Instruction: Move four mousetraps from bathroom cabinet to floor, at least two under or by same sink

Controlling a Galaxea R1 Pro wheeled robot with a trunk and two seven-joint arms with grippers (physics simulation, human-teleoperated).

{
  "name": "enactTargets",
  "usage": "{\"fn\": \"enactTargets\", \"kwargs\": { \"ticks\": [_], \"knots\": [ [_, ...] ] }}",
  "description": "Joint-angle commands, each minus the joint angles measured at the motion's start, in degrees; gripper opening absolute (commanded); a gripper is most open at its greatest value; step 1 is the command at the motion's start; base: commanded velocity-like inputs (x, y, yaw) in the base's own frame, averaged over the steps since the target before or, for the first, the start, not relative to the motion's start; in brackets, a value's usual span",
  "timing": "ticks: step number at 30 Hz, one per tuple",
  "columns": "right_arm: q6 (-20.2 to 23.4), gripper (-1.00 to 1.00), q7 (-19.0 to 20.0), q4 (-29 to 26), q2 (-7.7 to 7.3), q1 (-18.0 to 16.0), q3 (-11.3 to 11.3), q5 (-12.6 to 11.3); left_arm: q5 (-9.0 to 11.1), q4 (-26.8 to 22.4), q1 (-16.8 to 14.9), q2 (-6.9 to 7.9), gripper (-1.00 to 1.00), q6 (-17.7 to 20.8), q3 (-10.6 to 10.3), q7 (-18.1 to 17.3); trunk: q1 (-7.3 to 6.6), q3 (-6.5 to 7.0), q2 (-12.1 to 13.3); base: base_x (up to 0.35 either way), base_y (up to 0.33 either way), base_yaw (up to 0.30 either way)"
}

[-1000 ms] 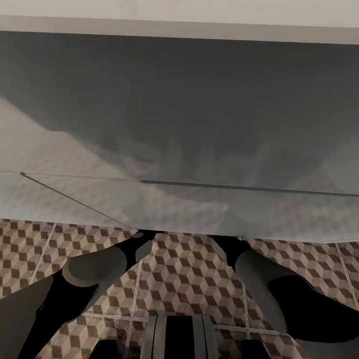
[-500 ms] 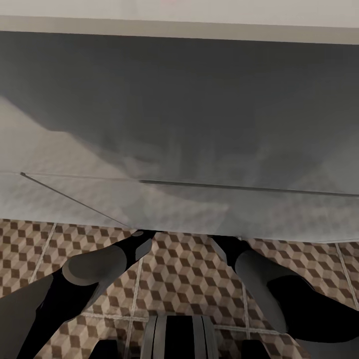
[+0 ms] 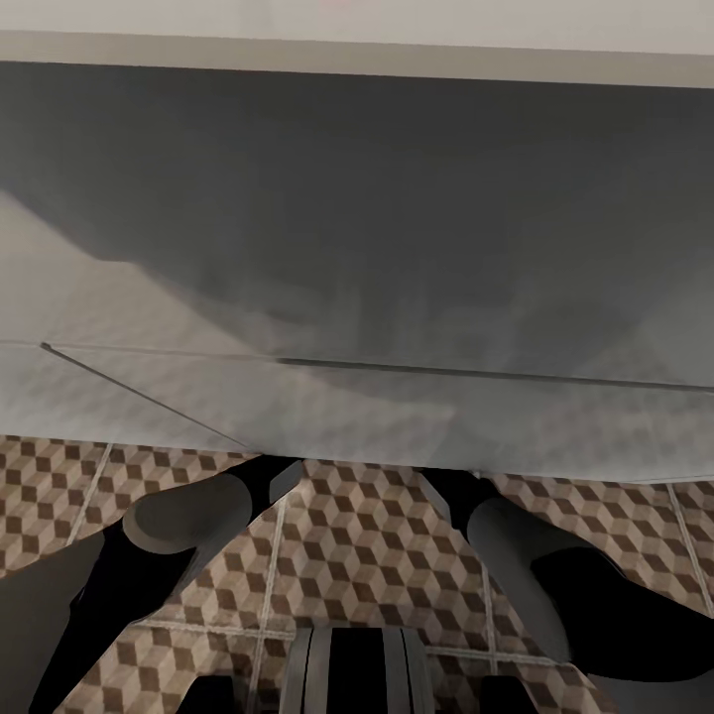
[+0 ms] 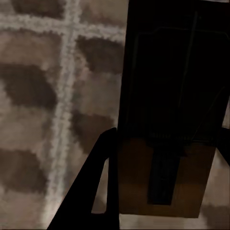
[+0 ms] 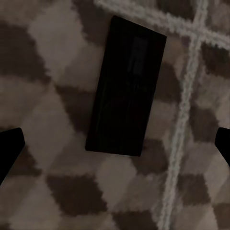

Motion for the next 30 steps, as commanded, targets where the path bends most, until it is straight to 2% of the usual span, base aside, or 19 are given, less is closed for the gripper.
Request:
{"fn": "enactTargets", "kwargs": {
  "ticks": [1,9,30],
  "knots": [
    [0.56,1.0,-0.25,-0.11,0.0,-4.38,0.65,0.11,0.38,-0.17,-3.48,0.06,-1.0,-0.04,-0.22,0.71,-0.02,-0.01,-0.02,0.0,0.0,0.0],
    [0.56,1.0,-0.25,-0.1,0.0,-4.38,0.68,0.11,0.45,0.03,-4.18,0.04,-1.0,3.5,-0.15,2.64,-0.02,-0.01,-0.02,0.0,0.0,0.0],
    [0.41,1.0,0.16,-0.62,0.14,-4.27,0.76,0.28,0.37,-0.45,-4.02,0.09,-1.0,3.23,0.65,2.85,-0.02,-0.01,-0.02,0.0,0.0,0.0]
  ]
}}
